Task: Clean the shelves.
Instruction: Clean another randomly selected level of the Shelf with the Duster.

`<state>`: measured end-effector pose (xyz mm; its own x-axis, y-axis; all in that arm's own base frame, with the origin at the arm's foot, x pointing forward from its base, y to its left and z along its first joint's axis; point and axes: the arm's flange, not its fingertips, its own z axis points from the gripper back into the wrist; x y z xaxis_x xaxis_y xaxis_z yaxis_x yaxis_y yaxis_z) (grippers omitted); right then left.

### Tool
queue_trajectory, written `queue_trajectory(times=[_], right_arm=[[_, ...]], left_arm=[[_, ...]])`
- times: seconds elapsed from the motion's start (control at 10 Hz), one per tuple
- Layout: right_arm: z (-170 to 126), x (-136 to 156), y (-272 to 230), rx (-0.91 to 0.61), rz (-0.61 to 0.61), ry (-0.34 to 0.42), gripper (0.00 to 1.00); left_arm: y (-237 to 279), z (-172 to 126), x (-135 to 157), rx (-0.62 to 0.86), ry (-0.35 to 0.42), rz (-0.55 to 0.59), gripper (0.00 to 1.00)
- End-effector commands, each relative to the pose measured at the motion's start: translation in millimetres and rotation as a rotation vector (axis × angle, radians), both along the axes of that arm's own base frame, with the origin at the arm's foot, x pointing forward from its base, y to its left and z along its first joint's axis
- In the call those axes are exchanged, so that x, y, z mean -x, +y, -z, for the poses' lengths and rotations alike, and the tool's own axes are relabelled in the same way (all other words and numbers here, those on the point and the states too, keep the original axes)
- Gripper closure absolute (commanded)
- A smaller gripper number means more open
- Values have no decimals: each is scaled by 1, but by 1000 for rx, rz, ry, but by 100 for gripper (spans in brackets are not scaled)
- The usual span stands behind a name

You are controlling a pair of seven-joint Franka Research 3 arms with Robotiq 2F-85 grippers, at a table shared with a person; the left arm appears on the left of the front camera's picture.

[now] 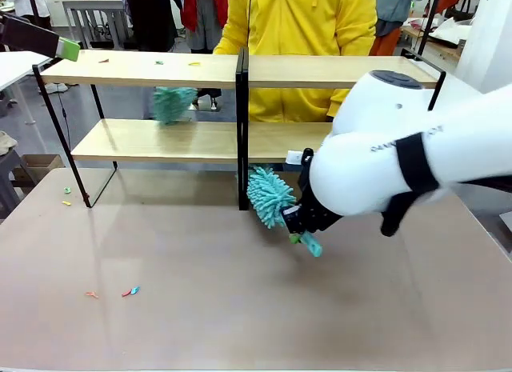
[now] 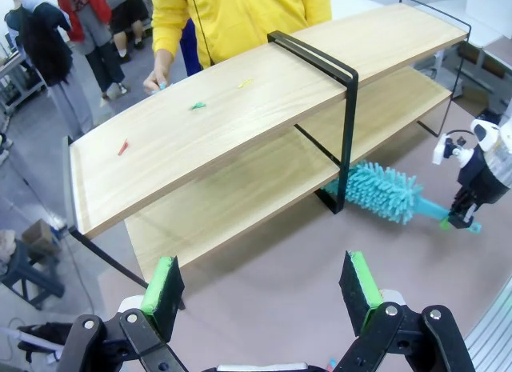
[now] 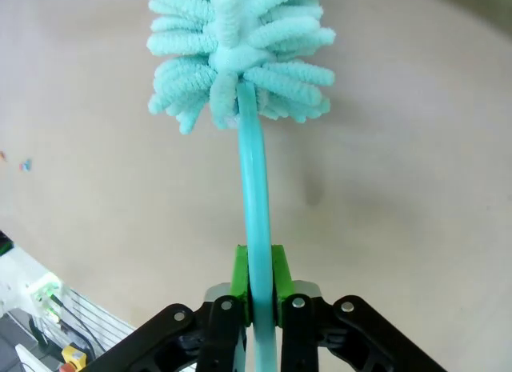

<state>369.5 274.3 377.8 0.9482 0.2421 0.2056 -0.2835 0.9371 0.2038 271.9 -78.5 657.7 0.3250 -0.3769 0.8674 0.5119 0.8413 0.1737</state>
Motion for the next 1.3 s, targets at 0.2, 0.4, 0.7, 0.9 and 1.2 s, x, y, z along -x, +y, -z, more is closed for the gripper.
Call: queue_trajectory(times=[0.2,0.4,0.7,0.9,1.2], right_arm=[[16,-37,15,-140,201,-25,88],[25,-42,15,-181,256,30,88],[29,-42,10,-221,377,42,88],[35,-46,-1,-216,476,65,88],[41,-49,-22,-192,625,108,88]], left_arm=[[1,1,0,-8,-3,0,0],[1,1,0,-8,-3,0,0],[1,1,0,-8,-3,0,0],[1,1,0,-8,-3,0,0],[1,1,0,-8,-3,0,0]])
